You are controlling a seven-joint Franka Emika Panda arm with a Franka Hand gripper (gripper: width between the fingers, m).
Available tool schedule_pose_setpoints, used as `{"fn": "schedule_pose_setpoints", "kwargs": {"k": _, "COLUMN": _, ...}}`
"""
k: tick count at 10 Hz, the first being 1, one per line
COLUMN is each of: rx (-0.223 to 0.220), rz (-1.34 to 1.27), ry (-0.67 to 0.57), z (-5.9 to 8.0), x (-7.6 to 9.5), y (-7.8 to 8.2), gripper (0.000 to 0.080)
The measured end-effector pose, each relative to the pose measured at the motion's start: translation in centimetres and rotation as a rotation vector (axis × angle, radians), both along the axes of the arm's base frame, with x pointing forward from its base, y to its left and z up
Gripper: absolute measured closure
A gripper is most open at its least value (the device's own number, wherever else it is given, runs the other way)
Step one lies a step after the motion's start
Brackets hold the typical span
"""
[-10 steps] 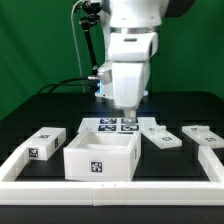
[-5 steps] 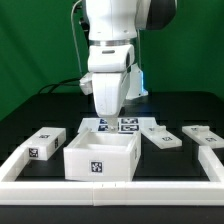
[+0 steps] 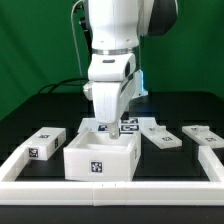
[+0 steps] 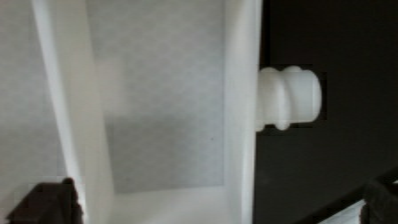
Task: Assemble cabinet
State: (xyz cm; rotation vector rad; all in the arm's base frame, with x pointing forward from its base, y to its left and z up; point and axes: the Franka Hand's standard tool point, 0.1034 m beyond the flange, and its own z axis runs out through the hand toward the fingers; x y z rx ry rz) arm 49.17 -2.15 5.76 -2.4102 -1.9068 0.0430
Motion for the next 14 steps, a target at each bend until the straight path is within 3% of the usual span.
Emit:
{"fn": "schedule_pose_setpoints", "kwargs": {"k": 3, "rx": 0.007, "rz": -0.034, "ry": -0.016, "z": -1.4, "x": -0.1, "y": 0.6, "gripper": 0.0001}}
{"fn": "schedule_pose_setpoints", "kwargs": {"k": 8, "rx": 0.012, "rz": -0.042, "ry": -0.073, "z": -1.7, "x": 0.6, "y": 0.9, "gripper": 0.0001}}
{"fn": "schedule_pose_setpoints", "kwargs": {"k": 12, "rx": 0.003, "rz": -0.039, "ry": -0.083, "z": -0.4, "x": 0.2, "y": 1.0, "gripper": 0.0001}}
{"fn": "schedule_pose_setpoints", "kwargs": {"k": 14, "rx": 0.003, "rz": -0.061, "ry": -0.075, "z": -0.5, "x": -0.3, "y": 1.6, "gripper": 0.0001}}
